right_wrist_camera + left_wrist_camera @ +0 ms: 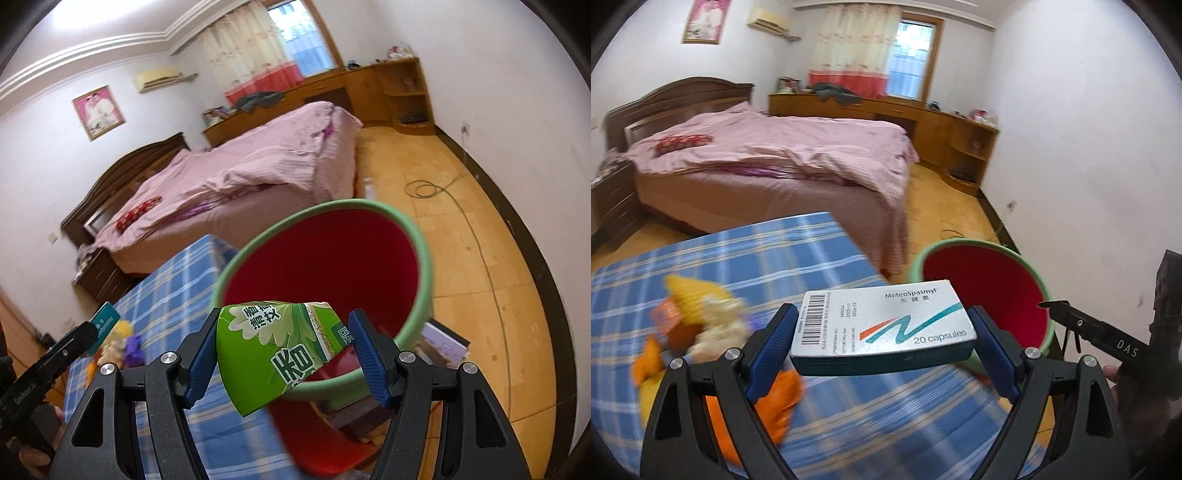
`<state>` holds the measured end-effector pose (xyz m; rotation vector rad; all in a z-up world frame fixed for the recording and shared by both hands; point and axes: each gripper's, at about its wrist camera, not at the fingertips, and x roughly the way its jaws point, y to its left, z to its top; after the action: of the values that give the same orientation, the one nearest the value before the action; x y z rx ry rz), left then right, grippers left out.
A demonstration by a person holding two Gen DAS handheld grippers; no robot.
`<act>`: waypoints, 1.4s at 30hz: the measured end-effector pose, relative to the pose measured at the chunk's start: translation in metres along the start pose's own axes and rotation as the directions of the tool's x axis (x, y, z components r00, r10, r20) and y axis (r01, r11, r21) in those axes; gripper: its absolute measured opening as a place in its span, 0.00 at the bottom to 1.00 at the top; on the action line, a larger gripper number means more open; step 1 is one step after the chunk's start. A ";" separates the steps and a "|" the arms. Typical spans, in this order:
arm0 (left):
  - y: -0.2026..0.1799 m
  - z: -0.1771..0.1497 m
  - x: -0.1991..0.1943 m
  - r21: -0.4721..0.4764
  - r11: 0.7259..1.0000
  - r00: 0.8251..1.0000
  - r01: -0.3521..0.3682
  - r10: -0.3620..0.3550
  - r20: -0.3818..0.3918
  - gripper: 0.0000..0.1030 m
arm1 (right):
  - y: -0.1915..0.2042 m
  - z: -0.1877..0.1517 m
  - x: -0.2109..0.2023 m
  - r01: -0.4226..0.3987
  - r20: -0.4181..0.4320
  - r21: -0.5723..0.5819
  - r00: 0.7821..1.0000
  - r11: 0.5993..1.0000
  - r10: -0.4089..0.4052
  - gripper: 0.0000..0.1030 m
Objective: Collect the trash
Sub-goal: 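Carry both items over the red bucket and open both tools to drop them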
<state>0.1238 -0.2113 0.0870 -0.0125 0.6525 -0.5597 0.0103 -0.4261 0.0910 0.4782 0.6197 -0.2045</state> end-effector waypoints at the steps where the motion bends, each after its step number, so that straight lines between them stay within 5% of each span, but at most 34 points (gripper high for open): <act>1: -0.010 0.002 0.008 0.014 1.000 1.000 0.012 -0.012 -0.005 0.89 | -0.005 0.002 0.001 0.003 0.002 0.006 1.000 1.000 -0.003 0.67; 10: -0.066 0.000 0.070 0.101 0.992 0.994 0.074 -0.066 -0.084 0.89 | -0.043 0.009 0.004 0.011 0.015 0.060 1.000 0.998 -0.012 0.67; 20: -0.071 -0.011 0.101 0.085 0.990 0.978 0.111 -0.093 -0.186 0.89 | -0.053 0.012 0.013 -0.016 0.024 0.075 1.000 0.997 0.014 0.67; 42: -0.057 -0.001 0.079 0.034 0.995 0.987 0.096 -0.091 -0.133 0.92 | -0.049 0.014 0.031 -0.045 0.001 0.066 0.999 0.997 0.045 0.67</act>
<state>0.1474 -0.2988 0.0516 0.0319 0.7717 -0.6679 0.0264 -0.4768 0.0651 0.5551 0.6034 -0.1824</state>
